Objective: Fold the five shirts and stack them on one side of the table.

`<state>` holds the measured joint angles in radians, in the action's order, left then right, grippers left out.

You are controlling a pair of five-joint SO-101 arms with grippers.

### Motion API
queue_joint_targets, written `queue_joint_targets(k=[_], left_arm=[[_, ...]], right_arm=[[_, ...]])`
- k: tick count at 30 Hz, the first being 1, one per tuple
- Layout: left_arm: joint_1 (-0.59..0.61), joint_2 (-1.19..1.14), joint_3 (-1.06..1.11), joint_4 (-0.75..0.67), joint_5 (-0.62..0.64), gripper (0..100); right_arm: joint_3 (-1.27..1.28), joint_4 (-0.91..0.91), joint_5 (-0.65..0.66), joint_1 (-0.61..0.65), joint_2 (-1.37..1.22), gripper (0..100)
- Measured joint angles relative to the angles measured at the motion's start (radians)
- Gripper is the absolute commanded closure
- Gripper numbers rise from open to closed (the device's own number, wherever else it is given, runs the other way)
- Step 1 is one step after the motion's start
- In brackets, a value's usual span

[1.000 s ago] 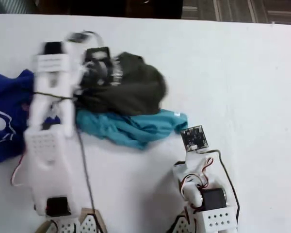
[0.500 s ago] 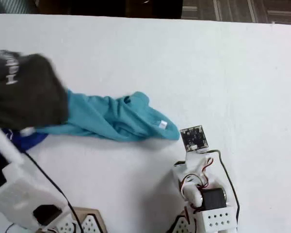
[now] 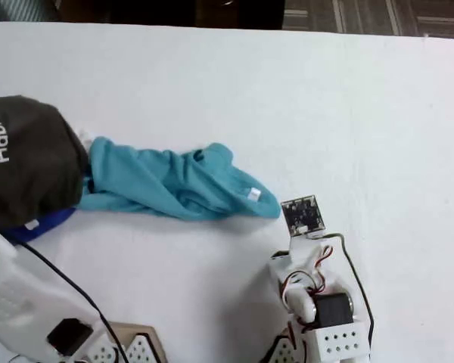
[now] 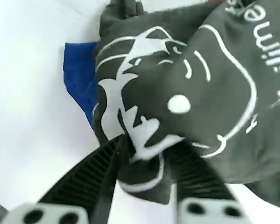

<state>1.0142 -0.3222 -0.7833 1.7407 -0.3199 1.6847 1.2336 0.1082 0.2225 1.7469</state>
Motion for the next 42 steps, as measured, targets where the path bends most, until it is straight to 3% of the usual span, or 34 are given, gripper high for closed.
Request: queue_joint_targets(k=[8, 13, 21, 25, 30, 34, 38, 42], left_arm=[[0.020, -0.011, -0.252, -0.057, 0.109, 64], [-0.120, -0.014, -0.324, 0.018, 0.126, 64], [-0.400, -0.014, 0.061, 0.026, 0.127, 64], [-0.466, -0.015, 0.358, -0.077, 0.127, 64], [-0.394, -0.015, 0.671, -0.321, 0.127, 64], [-0.249, -0.015, 0.726, -0.442, 0.127, 64], [-0.120, -0.015, 0.704, -0.450, 0.127, 64], [-0.091, -0.015, 0.651, -0.379, 0.127, 64]], right_arm=[[0.000, 0.000, 0.000, 0.000, 0.000, 97.8], [0.000, 0.000, 0.000, 0.000, 0.000, 97.8], [0.000, 0.000, 0.000, 0.000, 0.000, 97.8], [0.000, 0.000, 0.000, 0.000, 0.000, 97.8], [0.000, 0.000, 0.000, 0.000, 0.000, 97.8], [0.000, 0.000, 0.000, 0.000, 0.000, 97.8], [0.000, 0.000, 0.000, 0.000, 0.000, 97.8], [0.000, 0.000, 0.000, 0.000, 0.000, 97.8]])
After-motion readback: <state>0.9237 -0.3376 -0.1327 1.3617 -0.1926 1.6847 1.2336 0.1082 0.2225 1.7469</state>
